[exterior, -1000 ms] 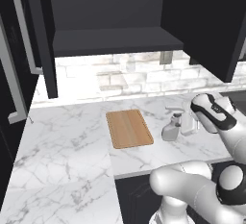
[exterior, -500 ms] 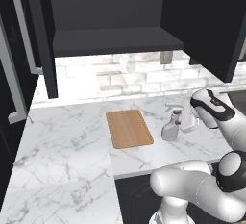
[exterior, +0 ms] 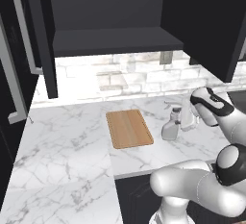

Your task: Grab the spray bottle from the cabinet, then place it next to the cutting board for sanitizing. Then grab the dish brush from the countertop next to the sink and place it next to the cutting board.

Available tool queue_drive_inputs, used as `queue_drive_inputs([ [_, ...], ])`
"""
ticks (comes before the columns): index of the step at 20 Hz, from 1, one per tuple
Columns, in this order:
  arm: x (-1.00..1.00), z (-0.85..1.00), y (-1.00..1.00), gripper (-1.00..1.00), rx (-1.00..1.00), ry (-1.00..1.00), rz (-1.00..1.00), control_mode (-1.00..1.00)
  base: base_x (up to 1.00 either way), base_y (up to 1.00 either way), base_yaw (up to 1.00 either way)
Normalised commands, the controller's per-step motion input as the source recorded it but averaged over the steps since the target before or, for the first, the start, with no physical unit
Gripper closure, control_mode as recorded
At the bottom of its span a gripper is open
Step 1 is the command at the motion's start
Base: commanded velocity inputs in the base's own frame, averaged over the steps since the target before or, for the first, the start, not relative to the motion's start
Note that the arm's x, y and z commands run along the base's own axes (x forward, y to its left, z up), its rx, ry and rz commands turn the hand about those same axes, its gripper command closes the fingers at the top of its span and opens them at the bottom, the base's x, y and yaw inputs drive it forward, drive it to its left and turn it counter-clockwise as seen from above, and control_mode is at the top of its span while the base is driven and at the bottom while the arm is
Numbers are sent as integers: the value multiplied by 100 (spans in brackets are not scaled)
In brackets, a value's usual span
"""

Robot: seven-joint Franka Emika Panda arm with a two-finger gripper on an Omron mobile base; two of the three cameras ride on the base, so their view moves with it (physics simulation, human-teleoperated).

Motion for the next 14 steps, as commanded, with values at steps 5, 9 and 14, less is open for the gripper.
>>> queue_drive_inputs([
  [5,0,0,0,-100,0,0,0,-100,0,0,0],
  [9,0,0,-1,-100,0,0,0,-100,0,0,0],
  [14,0,0,-48,-100,2,0,0,-100,0,0,0],
])
